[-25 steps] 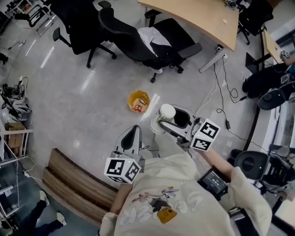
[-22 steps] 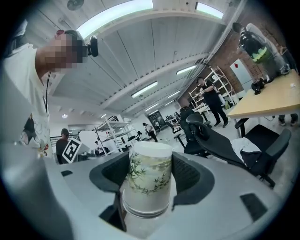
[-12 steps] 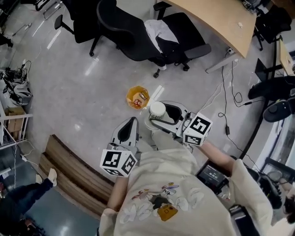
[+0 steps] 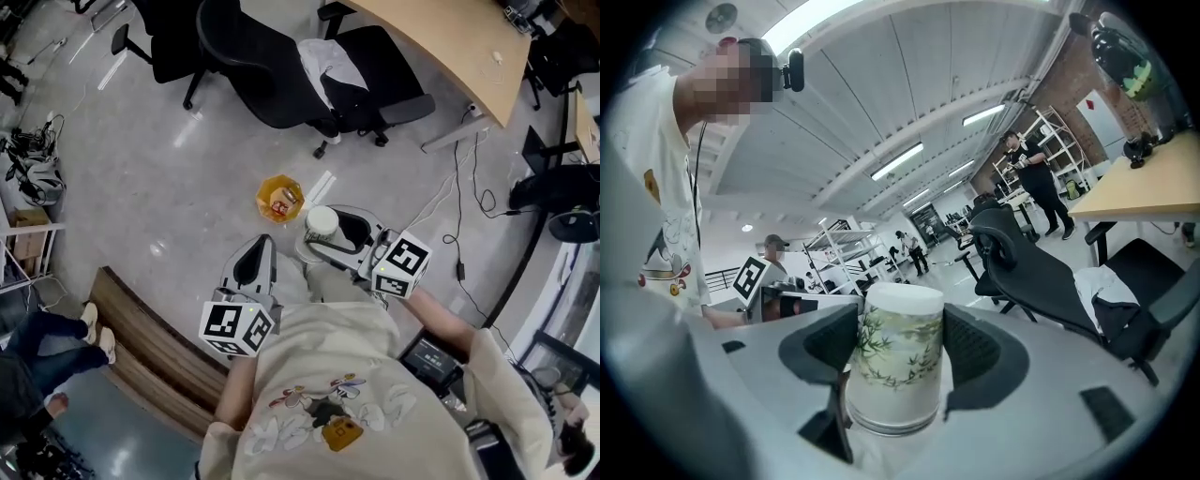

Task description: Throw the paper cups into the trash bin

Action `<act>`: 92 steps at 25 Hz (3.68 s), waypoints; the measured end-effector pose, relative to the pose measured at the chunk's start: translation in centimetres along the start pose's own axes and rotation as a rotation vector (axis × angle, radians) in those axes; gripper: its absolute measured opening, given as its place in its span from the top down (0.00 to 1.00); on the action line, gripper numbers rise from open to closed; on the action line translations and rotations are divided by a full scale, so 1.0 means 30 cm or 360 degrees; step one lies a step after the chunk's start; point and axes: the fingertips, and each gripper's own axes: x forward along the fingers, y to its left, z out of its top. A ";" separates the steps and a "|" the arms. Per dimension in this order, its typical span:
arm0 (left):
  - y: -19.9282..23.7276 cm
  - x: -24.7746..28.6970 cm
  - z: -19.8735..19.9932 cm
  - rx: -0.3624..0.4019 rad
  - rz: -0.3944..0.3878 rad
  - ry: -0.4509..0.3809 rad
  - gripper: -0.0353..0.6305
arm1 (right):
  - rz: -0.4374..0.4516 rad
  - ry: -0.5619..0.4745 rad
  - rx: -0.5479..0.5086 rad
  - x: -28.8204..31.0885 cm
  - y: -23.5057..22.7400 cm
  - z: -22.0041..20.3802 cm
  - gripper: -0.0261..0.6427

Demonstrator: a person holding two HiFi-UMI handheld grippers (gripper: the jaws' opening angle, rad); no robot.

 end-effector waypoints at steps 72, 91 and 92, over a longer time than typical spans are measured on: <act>1.399 0.919 -1.708 -0.0033 0.0250 0.0459 0.94 | -0.0445 0.0915 -0.0444 0.989 -1.301 -1.926 0.53; 1.245 0.882 -1.529 0.0015 0.0200 0.0450 0.94 | -0.0529 0.0908 -0.0293 0.840 -1.171 -1.729 0.68; 1.232 0.872 -1.502 0.0014 0.0195 0.0451 0.94 | -0.0559 0.0896 -0.0262 0.828 -1.154 -1.704 0.77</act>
